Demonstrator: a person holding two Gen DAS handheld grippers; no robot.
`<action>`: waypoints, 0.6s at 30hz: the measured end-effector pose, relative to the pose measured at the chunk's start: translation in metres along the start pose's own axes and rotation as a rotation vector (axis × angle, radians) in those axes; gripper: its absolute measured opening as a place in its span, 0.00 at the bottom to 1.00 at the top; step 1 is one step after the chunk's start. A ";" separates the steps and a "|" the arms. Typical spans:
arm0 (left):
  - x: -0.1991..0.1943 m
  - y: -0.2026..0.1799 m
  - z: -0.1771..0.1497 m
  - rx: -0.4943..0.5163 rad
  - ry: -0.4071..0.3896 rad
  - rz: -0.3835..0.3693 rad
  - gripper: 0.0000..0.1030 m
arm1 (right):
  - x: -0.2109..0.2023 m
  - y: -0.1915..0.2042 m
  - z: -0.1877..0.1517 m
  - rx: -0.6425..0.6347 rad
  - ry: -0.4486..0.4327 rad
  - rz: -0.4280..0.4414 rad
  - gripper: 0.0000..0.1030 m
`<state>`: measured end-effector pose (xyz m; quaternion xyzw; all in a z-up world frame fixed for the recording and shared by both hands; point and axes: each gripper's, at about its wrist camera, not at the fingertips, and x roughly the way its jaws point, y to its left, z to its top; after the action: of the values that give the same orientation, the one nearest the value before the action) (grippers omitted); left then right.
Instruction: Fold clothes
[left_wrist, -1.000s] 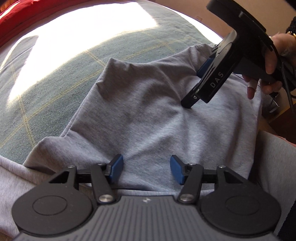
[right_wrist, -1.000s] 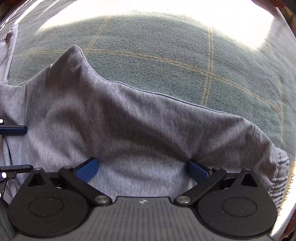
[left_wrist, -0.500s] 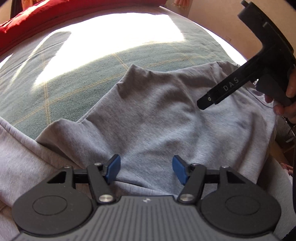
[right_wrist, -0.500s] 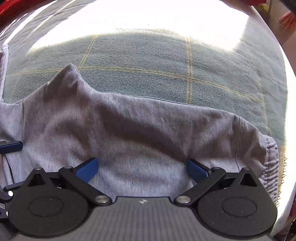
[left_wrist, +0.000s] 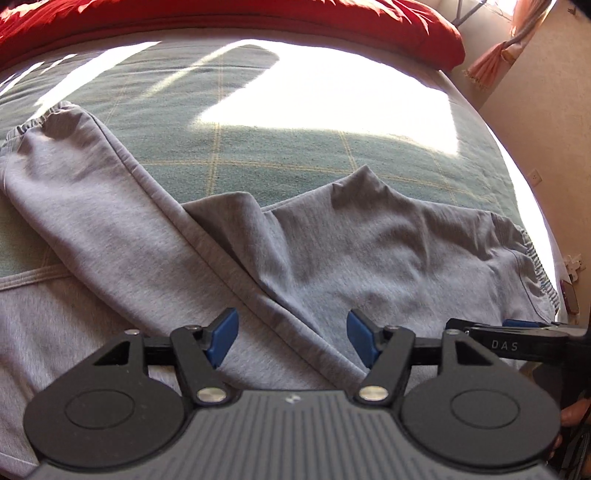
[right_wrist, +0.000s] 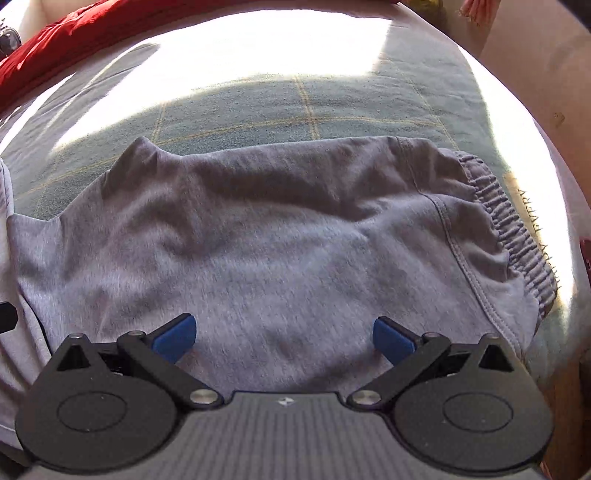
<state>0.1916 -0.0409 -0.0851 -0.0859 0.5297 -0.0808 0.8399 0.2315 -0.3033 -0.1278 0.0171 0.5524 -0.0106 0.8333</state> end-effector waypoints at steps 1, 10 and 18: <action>0.000 0.003 -0.002 -0.016 0.003 0.007 0.64 | 0.003 0.000 -0.008 0.007 -0.013 -0.006 1.00; -0.011 0.043 0.019 -0.218 -0.010 -0.007 0.32 | 0.002 -0.007 -0.016 0.054 -0.029 0.031 1.00; 0.009 0.075 0.069 -0.384 0.057 0.033 0.30 | 0.003 -0.006 -0.018 0.064 -0.042 0.031 1.00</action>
<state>0.2615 0.0339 -0.0813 -0.2335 0.5605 0.0333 0.7939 0.2157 -0.3086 -0.1375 0.0521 0.5339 -0.0155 0.8438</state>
